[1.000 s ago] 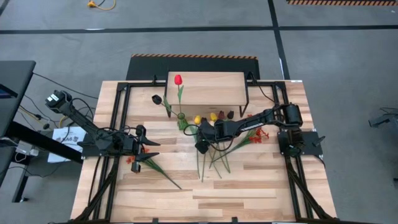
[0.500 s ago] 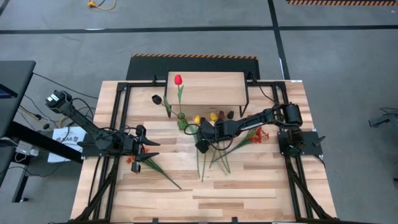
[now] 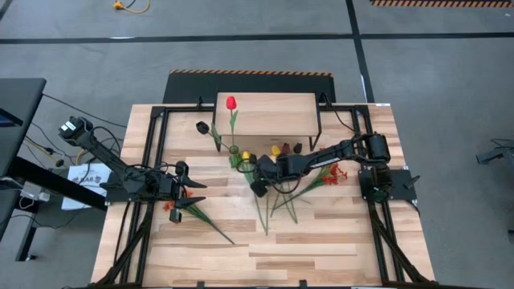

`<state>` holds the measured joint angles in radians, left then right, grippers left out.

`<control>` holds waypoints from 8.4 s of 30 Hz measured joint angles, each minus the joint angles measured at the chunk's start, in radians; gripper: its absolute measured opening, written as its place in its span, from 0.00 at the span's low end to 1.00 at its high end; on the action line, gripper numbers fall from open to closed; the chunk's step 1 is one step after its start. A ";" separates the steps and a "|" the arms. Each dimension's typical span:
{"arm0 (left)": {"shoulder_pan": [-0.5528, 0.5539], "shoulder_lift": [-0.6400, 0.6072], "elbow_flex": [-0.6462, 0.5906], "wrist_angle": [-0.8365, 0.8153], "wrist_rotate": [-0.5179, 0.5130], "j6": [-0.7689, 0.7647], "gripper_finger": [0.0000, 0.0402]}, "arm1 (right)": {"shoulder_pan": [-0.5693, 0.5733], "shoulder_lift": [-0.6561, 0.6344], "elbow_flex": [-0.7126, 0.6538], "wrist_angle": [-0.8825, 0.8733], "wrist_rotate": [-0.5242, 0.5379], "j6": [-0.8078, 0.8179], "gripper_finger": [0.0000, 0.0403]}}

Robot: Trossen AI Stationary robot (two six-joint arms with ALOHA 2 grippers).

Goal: Pick and place flowers into a vace then onto a shelf
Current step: Put the left black tulip into the green vase

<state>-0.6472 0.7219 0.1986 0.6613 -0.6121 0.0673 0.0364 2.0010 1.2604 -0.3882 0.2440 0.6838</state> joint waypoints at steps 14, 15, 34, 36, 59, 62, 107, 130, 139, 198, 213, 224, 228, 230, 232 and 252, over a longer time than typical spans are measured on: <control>0.000 0.000 0.000 0.000 0.000 -0.007 0.37 | 0.001 0.000 0.119 -0.143 0.054 -0.003 0.01; 0.000 0.000 0.000 0.000 0.000 -0.007 0.37 | 0.001 0.000 0.127 -0.158 0.059 -0.003 0.01; 0.000 0.000 0.000 -0.018 0.000 -0.010 0.37 | 0.025 -0.033 0.161 -0.254 0.082 -0.003 0.00; 0.000 0.000 0.000 -0.026 0.000 -0.011 0.37 | 0.035 -0.047 0.164 -0.249 0.100 -0.002 0.00; 0.000 0.000 0.000 -0.028 0.030 -0.063 0.37 | 0.234 -0.247 0.162 0.211 0.267 -0.381 0.00; 0.000 0.000 0.000 -0.027 0.030 -0.069 0.37 | 0.228 -0.232 0.163 0.431 0.219 -0.534 0.00; 0.040 0.000 0.000 0.026 -0.086 -0.004 0.35 | 0.119 0.033 0.178 0.830 -0.195 -0.614 0.01; 0.078 -0.002 0.218 -0.429 -0.037 -0.103 0.00 | 0.116 0.009 0.179 0.694 -0.193 -0.633 0.35; 0.079 -0.002 0.444 -0.840 -0.096 -0.195 0.00 | 0.120 -0.037 0.178 0.573 -0.191 -0.666 0.44; 0.527 0.165 0.939 -1.234 0.217 -0.168 0.00 | 0.147 -0.080 0.178 0.291 -0.192 -0.649 0.34; 0.527 0.164 0.939 -1.252 0.207 -0.184 0.00 | 0.147 -0.080 0.178 0.291 -0.192 -0.649 0.33; 0.527 0.192 0.912 -1.240 0.144 -0.229 0.11 | 0.147 -0.080 0.178 0.290 -0.192 -0.639 0.33; 0.527 0.216 0.911 -1.238 0.136 -0.240 0.14 | 0.147 -0.080 0.178 0.287 -0.192 -0.631 0.33; 0.527 0.219 0.911 -1.236 0.134 -0.241 0.15 | 0.147 -0.079 0.178 0.287 -0.192 -0.631 0.33; 0.527 0.226 0.911 -1.229 0.129 -0.241 0.17 | 0.148 -0.079 0.178 0.285 -0.192 -0.631 0.33; 0.527 0.225 0.911 -1.232 0.044 -0.233 0.36 | 0.154 -0.079 0.178 0.279 -0.192 -0.631 0.33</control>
<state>-0.1199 0.9466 1.1093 -0.5705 -0.5683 -0.1661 0.1902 1.9221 1.4387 -0.1093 0.0517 0.0528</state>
